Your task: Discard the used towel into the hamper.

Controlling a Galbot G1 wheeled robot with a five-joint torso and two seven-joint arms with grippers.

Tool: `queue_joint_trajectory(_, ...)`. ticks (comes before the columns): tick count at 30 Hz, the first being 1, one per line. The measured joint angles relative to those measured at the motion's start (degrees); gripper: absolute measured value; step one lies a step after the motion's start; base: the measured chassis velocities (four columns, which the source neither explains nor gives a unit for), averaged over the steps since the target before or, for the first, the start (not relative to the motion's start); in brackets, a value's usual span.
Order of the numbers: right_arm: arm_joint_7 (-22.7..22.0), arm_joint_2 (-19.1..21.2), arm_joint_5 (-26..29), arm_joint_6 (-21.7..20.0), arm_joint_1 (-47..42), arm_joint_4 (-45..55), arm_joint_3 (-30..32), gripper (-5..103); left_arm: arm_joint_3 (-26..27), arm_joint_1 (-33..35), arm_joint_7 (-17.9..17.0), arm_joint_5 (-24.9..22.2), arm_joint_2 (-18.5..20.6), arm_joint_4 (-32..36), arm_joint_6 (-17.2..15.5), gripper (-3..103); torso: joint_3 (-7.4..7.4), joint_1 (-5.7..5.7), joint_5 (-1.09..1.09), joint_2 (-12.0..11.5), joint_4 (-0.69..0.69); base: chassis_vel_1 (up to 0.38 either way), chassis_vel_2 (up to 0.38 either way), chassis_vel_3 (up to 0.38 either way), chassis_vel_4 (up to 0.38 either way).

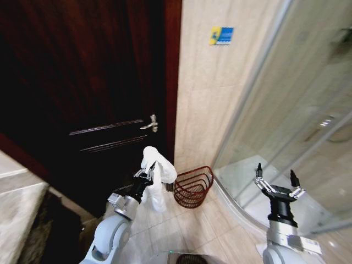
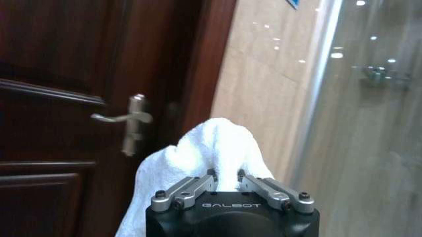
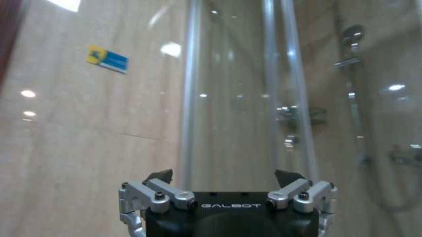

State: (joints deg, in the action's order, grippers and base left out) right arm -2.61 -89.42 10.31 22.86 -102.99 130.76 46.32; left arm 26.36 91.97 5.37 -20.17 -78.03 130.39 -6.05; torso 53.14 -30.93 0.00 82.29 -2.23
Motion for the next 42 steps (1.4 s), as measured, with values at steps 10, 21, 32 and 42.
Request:
queue_joint_trajectory(10, 0.29, -0.12, -0.02, 0.32, -0.08, -0.21, -0.52, 100, -0.13, -0.66, -0.37, 0.1, -0.33, -0.55, -0.1, 6, 0.0, 0.0, 0.0, 0.0, 0.01, -0.13, -0.125, -0.127, -0.129)
queue_joint_trajectory(21, 0.7, -0.36, -0.7, 1.49, -0.31, -2.13, -1.0, 100, -0.2, -1.15, -2.3, 1.41, -0.39, -1.42, 1.59, 6, 0.0, 0.0, 0.0, 0.0, 0.01, -0.126, -0.126, -0.126, -0.12)
queue_joint_trajectory(32, 1.48, -1.1, -1.44, 4.26, -0.91, -6.59, -1.39, 100, -2.78, -5.74, -2.47, 7.38, -0.58, -11.98, 7.12, 6, 0.0, 0.0, -0.01, 0.0, -0.01, -0.054, -0.05, -0.051, -0.045)
queue_joint_trajectory(42, 1.79, -2.46, -4.86, 6.49, -1.08, -9.07, -1.79, 100, -6.59, -19.08, -3.17, 4.36, 0.46, -28.99, 10.38, 6, 0.01, 0.0, -0.01, 0.0, 0.0, 0.0, 0.0, 0.0, 0.0)
